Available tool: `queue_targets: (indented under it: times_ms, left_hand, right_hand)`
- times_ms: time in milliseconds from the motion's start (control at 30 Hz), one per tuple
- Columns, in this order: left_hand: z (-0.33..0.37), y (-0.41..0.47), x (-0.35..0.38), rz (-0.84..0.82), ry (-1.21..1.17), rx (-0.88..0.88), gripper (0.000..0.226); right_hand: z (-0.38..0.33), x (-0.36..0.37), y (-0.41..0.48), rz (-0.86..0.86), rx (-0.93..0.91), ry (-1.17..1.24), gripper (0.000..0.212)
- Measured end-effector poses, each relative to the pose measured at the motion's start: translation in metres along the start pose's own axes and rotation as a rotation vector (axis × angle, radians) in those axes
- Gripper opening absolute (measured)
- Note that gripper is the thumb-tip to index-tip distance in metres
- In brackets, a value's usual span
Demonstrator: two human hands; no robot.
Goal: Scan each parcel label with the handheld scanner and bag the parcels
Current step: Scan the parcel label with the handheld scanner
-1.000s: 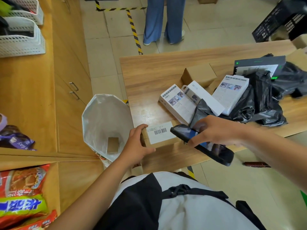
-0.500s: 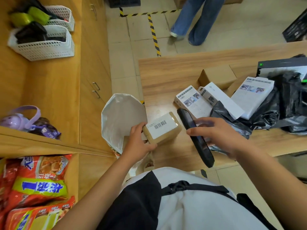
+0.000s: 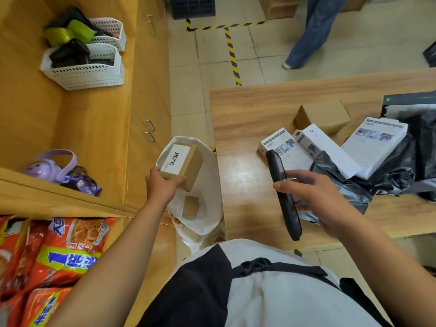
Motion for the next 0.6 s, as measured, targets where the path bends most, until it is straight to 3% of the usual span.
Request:
queue_targets:
  times_ms: [100,400,600]
  left_hand:
    - [0.003,0.008,0.003,0.005,0.042,-0.008,0.089]
    - [0.000,0.009,0.016,-0.006,0.072,-0.105,0.094]
    - [0.027,-0.014,0.041,0.006,0.020,0.008,0.059]
  right_hand:
    - [0.004,-0.006,-0.001,0.000,-0.011,0.047,0.043]
    - [0.021,-0.030,0.001,0.047,0.000,0.041,0.076]
    - [0.030,-0.057,0.007,0.034,-0.022,0.052,0.059]
Point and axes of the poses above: each hand's wrist, its own y-axis towards the middle knuckle, its own x-axis out of the palm, z = x × y, the point moved 10 cm from there along y, towards the middle knuckle, and after that the axes turned 5 degrees about x, right-handed, at the moved point
